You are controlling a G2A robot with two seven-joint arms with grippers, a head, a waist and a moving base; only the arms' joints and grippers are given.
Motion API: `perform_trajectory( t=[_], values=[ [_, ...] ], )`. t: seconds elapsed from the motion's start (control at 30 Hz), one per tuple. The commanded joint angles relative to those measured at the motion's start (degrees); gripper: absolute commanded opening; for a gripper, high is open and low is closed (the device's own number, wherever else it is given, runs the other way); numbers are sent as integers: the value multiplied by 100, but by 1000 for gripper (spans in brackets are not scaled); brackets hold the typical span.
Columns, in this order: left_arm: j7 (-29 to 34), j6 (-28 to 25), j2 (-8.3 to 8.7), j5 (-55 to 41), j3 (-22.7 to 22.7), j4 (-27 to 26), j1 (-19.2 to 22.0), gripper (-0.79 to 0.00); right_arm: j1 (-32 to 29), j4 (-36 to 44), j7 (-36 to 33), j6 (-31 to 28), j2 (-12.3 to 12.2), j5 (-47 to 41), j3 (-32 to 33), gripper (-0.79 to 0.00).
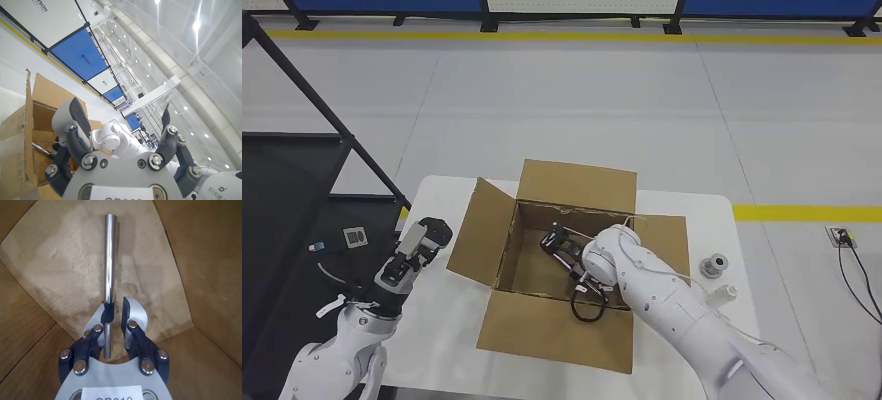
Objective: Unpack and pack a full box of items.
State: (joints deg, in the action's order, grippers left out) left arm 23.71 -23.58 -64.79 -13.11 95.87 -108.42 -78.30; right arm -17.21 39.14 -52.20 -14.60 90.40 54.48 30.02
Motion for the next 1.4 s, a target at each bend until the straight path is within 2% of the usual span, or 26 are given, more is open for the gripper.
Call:
perform_trajectory(
  t=[0.0, 0.2, 0.37, 0.53, 0.8, 0.97, 1.0, 1.03, 1.1, 1.23, 1.37],
  values=[
    [0, 0, 0, 0, 0, 0, 0, 0, 20, -16, -1, -7, 20, 12, 14, -582],
    [0, 0, 0, 0, 0, 0, 0, 0, -5, 311, -2, -194, -53, -50, 239, -517],
    [0, 0, 0, 0, 0, 0, 0, 0, -241, 1159, -229, -294, -320, 52, 646, -514],
    [0, 0, 0, 0, 0, 0, 0, 0, -923, 2712, -630, -318, -748, 315, 1377, -496],
    [0, 0, 0, 0, 0, 0, 0, 0, -2645, 5660, -1454, -351, -1404, 1003, 3103, -434],
    [0, 0, 0, 0, 0, 0, 0, 0, -3639, 6830, -1540, -140, -1654, 1408, 4353, -302],
    [0, 0, 0, 0, 0, 0, 0, 0, -3836, 7025, -1535, -52, -1694, 1547, 4610, -219],
    [0, 0, 0, 0, 0, 0, 0, 0, -4037, 7203, -1531, 45, -1728, 1663, 4848, -80],
    [0, 0, 0, 0, 0, 0, 0, 0, -4414, 7488, -1472, 143, -1781, 1704, 5282, -9],
    [0, 0, 0, 0, 0, 0, 0, 0, -5018, 7714, -1365, 262, -1860, 1623, 6081, 0],
    [0, 0, 0, 0, 0, 0, 0, 0, -5434, 7607, -1280, 360, -1910, 1620, 6604, 0]
  ],
)
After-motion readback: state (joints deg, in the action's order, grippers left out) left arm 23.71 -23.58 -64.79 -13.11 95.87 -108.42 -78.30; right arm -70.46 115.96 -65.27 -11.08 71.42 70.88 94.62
